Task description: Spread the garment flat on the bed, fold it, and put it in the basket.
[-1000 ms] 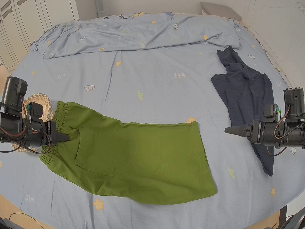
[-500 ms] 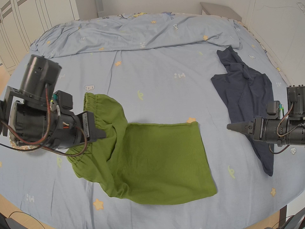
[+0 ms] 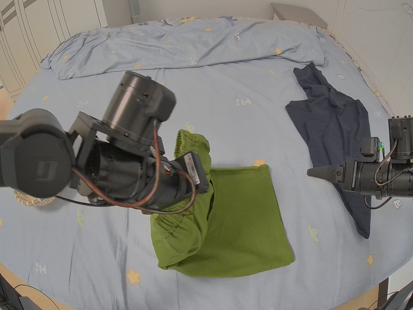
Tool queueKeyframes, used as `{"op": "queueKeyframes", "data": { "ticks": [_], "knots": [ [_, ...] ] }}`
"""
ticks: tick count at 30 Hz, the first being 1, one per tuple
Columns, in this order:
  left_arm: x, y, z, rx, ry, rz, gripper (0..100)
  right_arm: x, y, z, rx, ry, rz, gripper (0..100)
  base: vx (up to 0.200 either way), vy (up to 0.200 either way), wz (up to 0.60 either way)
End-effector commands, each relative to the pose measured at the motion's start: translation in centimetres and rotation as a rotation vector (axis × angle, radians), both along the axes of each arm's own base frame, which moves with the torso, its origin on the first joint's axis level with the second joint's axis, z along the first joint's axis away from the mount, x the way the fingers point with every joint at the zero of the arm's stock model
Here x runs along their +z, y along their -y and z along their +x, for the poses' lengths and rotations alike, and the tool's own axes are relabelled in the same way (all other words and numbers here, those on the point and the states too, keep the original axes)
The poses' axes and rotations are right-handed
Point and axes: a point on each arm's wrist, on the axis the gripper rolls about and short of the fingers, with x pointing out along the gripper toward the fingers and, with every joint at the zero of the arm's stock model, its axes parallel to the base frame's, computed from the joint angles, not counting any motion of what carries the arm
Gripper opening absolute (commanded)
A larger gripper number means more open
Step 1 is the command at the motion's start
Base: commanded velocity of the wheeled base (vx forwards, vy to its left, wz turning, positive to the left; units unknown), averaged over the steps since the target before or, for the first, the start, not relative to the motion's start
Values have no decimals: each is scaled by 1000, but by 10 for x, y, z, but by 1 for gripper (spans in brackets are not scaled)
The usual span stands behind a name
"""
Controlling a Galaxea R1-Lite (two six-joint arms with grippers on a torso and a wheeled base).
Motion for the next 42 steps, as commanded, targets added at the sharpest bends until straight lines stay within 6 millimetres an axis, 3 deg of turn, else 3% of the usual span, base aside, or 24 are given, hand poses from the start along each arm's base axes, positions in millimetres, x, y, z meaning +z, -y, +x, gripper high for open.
{"op": "queueKeyframes", "data": {
  "ticks": [1,7,25,26,33,42],
  "knots": [
    [-23,29,7,-20,-47,13,0,-1,-1,0,5,-3,1,100,0,0,0],
    [-34,45,18,26,-10,-33,0,-4,-2,1,6,-14,-2,100,0,0,0],
    [-49,74,13,5,17,-71,0,-3,0,2,0,-12,-2,100,0,0,0],
    [-50,76,13,1,20,-77,100,-3,0,2,-1,-12,-2,100,0,0,0],
    [-63,96,13,-34,46,-102,100,-3,1,2,-9,-9,-1,100,0,0,0],
    [-63,91,12,-30,30,-104,100,-4,0,2,-3,-12,-2,100,0,0,0]
  ]
}}
